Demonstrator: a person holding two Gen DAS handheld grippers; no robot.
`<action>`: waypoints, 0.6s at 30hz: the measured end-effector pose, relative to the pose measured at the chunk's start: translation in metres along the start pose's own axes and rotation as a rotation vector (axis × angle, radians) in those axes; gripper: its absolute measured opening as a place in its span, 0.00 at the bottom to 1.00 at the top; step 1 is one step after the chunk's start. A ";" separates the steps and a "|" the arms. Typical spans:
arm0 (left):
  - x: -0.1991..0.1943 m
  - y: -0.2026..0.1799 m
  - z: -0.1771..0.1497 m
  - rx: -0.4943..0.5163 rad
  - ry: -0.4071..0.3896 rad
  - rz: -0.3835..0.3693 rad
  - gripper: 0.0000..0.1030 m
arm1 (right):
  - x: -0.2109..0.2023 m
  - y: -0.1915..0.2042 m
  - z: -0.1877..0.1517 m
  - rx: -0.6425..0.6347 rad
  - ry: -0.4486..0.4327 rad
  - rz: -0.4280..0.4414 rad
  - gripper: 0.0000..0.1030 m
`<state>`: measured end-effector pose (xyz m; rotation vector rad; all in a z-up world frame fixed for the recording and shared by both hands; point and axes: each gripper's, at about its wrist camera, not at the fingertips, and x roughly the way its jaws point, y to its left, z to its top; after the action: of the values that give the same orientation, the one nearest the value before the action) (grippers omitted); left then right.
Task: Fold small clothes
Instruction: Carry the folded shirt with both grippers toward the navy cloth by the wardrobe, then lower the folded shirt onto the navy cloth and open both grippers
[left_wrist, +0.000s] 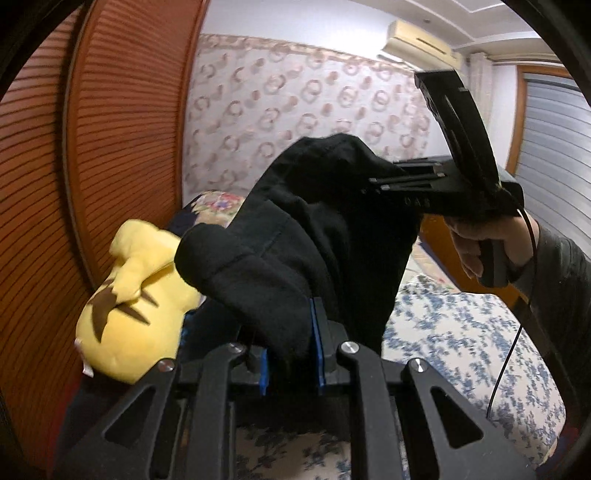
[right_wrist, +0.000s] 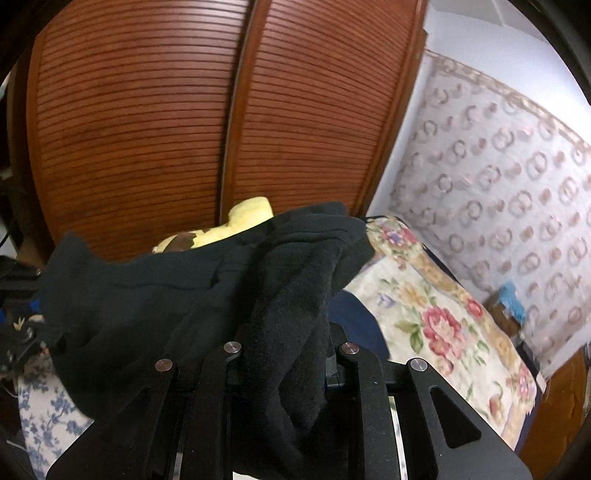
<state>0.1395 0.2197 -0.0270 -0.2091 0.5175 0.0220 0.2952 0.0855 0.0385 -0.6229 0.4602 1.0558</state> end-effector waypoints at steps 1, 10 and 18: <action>0.002 0.001 -0.002 -0.003 0.007 0.011 0.16 | 0.005 0.000 0.000 0.005 -0.002 -0.003 0.17; 0.005 0.012 -0.024 -0.049 0.051 0.026 0.25 | 0.007 -0.017 -0.004 0.147 -0.054 -0.205 0.50; -0.021 0.007 -0.016 0.001 -0.018 0.062 0.48 | -0.004 -0.010 -0.023 0.234 -0.054 -0.072 0.55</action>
<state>0.1128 0.2242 -0.0319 -0.1919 0.5058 0.0839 0.3015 0.0642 0.0267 -0.3993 0.5020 0.9317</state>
